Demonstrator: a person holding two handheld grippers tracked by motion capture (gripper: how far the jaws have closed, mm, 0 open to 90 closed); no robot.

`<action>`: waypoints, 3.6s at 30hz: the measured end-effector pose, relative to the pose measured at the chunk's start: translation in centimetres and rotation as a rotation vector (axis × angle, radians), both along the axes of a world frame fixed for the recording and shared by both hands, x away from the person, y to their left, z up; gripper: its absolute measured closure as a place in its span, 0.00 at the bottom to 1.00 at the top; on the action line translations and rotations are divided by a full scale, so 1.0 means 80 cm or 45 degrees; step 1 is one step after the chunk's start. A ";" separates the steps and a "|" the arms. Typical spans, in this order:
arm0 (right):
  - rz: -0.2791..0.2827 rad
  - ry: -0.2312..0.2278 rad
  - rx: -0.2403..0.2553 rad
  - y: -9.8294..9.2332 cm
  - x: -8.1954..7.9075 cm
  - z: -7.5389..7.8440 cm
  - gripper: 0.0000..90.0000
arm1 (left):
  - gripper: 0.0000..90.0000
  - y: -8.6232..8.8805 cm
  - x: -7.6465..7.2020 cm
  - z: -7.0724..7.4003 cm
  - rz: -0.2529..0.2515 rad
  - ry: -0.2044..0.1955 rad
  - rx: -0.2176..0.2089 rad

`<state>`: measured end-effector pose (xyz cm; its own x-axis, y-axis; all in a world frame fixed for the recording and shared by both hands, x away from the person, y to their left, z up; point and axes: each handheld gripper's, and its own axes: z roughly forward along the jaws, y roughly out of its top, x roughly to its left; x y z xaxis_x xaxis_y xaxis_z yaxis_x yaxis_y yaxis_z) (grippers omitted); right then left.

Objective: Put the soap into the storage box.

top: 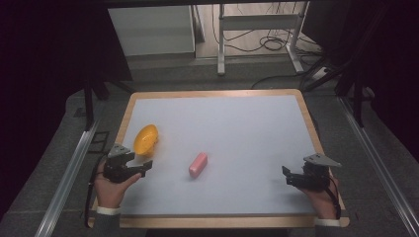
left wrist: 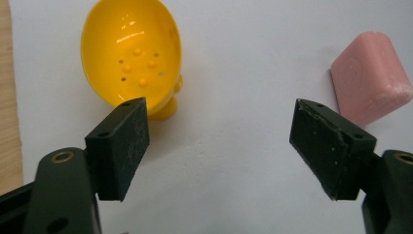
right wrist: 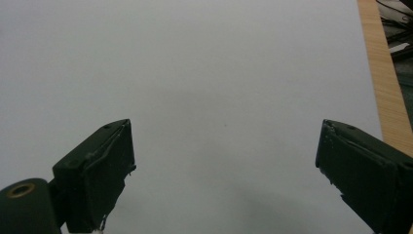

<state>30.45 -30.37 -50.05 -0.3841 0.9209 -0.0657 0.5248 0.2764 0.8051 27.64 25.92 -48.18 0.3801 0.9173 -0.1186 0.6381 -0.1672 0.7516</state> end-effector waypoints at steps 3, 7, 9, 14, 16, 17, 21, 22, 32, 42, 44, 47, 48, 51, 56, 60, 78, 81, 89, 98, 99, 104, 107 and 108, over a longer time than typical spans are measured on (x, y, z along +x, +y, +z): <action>0.008 0.002 -0.009 0.003 0.000 0.000 0.08 | 0.25 -0.002 0.002 0.010 -0.016 -0.001 0.001; 0.007 -0.001 -0.009 0.003 0.000 0.001 0.08 | 0.24 -0.003 0.004 0.016 -0.026 -0.001 0.002; 0.005 -0.002 -0.014 0.003 0.000 0.001 0.08 | 0.24 -0.007 0.005 0.021 -0.041 -0.006 0.007; -0.001 -0.001 -0.018 0.002 -0.001 0.000 0.08 | 0.24 -0.013 0.008 0.026 -0.066 0.000 0.020; 0.000 0.000 -0.018 0.002 -0.001 0.000 0.08 | 0.24 -0.017 0.010 0.029 -0.080 0.008 0.031; 0.002 -0.002 -0.021 0.002 -0.001 0.000 0.08 | 0.23 -0.018 0.010 0.029 -0.086 0.012 0.033; 0.000 -0.003 -0.023 0.002 -0.001 0.000 0.08 | 0.23 -0.023 0.012 0.031 -0.101 0.018 0.043; 0.000 -0.003 -0.023 0.002 -0.001 0.000 0.08 | 0.23 -0.023 0.012 0.031 -0.101 0.018 0.043; -0.006 -0.013 -0.021 0.002 -0.002 0.002 0.08 | 0.23 -0.034 0.018 0.038 -0.129 0.029 0.067; -0.004 -0.004 -0.025 0.003 -0.001 0.000 0.08 | 0.22 -0.051 0.023 0.046 -0.163 0.017 0.092; -0.004 -0.004 -0.027 0.003 -0.001 -0.001 0.08 | 0.23 -0.053 0.024 0.048 -0.168 0.014 0.091; -0.005 -0.002 -0.027 0.002 -0.001 -0.001 0.08 | 0.22 -0.059 0.026 0.050 -0.182 0.019 0.097; -0.006 -0.002 -0.026 0.002 -0.001 -0.001 0.08 | 0.22 -0.061 0.026 0.051 -0.185 0.019 0.098; -0.006 -0.002 -0.026 0.002 -0.001 -0.001 0.08 | 0.22 -0.065 0.028 0.051 -0.197 0.023 0.106; -0.008 0.001 -0.031 0.003 -0.001 -0.001 0.08 | 0.22 -0.075 0.032 0.051 -0.238 0.044 0.117; -0.010 0.005 -0.031 0.002 0.000 -0.002 0.08 | 0.22 -0.079 0.034 0.055 -0.240 0.039 0.120; -0.013 0.000 -0.041 0.003 -0.001 -0.002 0.08 | 0.22 -0.126 0.050 0.043 -0.324 0.104 0.162; -0.013 0.007 -0.048 0.003 0.000 -0.003 0.08 | 0.22 -0.134 0.051 0.041 -0.344 0.117 0.171; -0.010 0.004 -0.051 0.004 0.000 -0.003 0.08 | 0.22 -0.152 0.059 0.039 -0.388 0.146 0.184; -0.011 0.007 -0.056 0.003 0.000 -0.004 0.08 | 0.26 -0.171 0.064 0.031 -0.409 0.195 0.186; -0.012 0.008 -0.057 0.003 0.000 -0.004 0.08 | 0.26 -0.173 0.065 0.030 -0.412 0.200 0.190; -0.010 0.007 -0.054 0.003 0.000 -0.004 0.08 | 0.28 -0.181 0.070 0.023 -0.413 0.226 0.182; -0.008 0.006 -0.054 0.003 0.000 -0.004 0.08 | 0.31 -0.184 0.074 0.020 -0.410 0.245 0.165; -0.008 0.009 -0.052 0.003 0.000 -0.004 0.08 | 0.31 -0.184 0.078 0.018 -0.395 0.260 0.160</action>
